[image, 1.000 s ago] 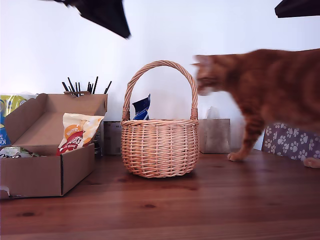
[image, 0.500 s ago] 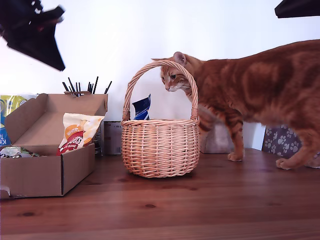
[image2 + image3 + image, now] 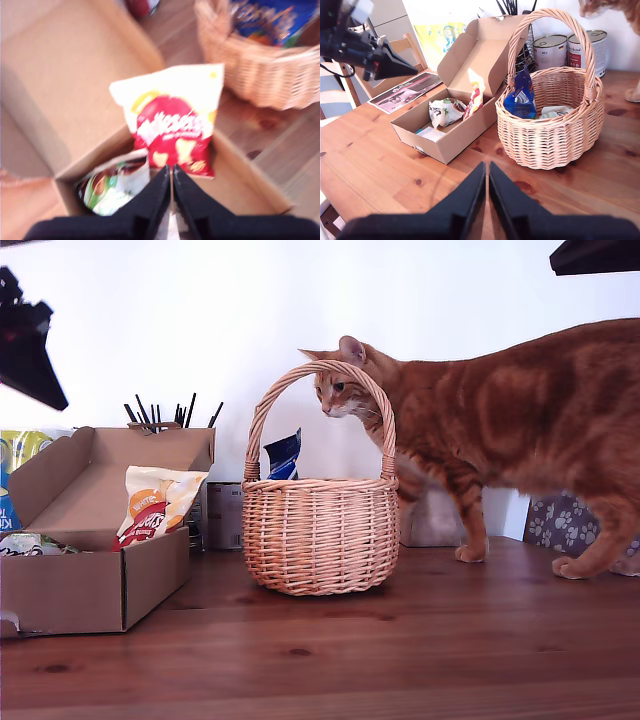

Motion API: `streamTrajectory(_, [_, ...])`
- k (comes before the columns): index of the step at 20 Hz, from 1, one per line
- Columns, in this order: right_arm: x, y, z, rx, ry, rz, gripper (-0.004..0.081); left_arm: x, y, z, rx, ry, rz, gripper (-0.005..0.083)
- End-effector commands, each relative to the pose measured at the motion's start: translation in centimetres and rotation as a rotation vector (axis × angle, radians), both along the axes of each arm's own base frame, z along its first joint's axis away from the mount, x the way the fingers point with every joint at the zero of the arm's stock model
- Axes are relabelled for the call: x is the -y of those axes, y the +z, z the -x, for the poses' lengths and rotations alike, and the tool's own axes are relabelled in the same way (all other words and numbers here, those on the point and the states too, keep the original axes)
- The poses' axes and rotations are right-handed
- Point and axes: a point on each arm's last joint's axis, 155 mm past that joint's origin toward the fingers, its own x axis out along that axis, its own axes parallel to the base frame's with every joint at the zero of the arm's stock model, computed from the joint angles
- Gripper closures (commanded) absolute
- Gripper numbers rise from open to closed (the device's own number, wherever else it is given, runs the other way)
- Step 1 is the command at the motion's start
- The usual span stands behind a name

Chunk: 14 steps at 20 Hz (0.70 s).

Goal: Move the bags of Easter eggs from the cardboard box on the left into the woven basket on the right side.

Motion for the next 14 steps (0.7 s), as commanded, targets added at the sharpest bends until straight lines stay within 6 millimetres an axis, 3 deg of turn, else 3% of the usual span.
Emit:
streamTrajectory(1, [-0.2,0.1,0.1,0.008,0.009,-0.001,0.0782,-0.6,-2.2,-0.8,-0.047,0.029,0.013,0.0422])
streamTrajectory(3, [-0.2,0.1,0.1,0.009,0.009,-0.001,0.0782,-1.8,-3.2,-2.1,-0.075,0.125,0.022,-0.0035])
streamTrajectory(4, [-0.2,0.1,0.1,0.009,0.009,-0.001,0.0782,-2.5,-3.8,-2.7,-0.091,0.173,0.012,0.0004])
streamTrajectory(8, [-0.2,0.1,0.1,0.009,0.009,-0.002,0.0782,-3.8,-5.0,-4.7,-0.149,0.271,-0.009,0.0009])
streamTrajectory(14, [-0.2,0.1,0.1,0.009,0.009,-0.001,0.0782,-4.7,-7.4,-5.9,-0.319,0.358,-0.034,0.0009])
